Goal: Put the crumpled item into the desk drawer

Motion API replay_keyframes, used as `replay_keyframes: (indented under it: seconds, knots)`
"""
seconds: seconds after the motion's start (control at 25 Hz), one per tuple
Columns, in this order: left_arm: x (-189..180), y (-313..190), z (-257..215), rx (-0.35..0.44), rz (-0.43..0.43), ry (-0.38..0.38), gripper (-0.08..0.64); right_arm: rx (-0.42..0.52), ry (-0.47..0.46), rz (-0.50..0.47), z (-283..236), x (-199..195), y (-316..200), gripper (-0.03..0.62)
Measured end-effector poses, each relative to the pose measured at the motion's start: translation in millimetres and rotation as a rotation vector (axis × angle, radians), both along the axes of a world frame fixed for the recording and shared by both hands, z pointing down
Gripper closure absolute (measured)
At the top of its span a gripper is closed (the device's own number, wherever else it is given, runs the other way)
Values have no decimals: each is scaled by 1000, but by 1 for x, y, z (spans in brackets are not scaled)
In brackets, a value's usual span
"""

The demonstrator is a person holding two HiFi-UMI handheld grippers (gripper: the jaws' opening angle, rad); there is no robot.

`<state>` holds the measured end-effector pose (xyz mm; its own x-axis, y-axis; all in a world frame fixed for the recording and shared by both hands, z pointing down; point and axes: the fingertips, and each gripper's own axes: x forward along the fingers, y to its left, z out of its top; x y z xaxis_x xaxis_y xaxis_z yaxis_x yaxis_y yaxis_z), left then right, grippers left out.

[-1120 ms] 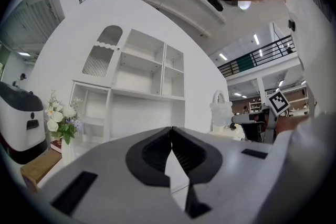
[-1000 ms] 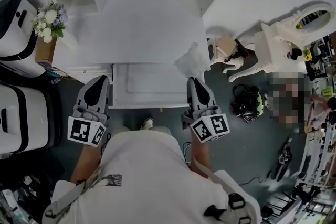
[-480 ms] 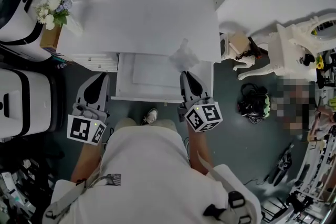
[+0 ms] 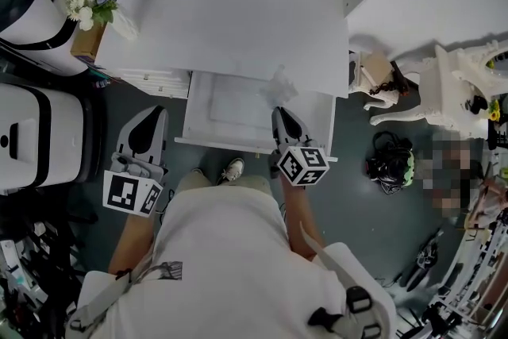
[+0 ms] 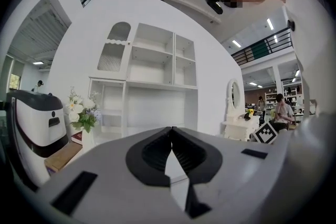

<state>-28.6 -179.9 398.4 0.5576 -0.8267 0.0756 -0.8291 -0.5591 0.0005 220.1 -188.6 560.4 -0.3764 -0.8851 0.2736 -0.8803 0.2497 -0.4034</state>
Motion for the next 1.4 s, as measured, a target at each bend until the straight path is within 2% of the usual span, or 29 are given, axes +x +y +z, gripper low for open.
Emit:
replay_keyframes:
  seconds: [0.2,0.56,1.0,1.4]
  knots:
    - [-9,1,0,0,-29,-7,545,-54,40,-35,29,-10,-5,575]
    - [-14,3,2,-9,-61,-16,545,-138,57,-77,74,-22,-23,575]
    - [-13,0,4,-12,-68,-2,545,-205,64,-109,101,-24,-20,575]
    - [-13,-11,26,-47,-67,34,545,-359,111,-157,154,-40,-14,575]
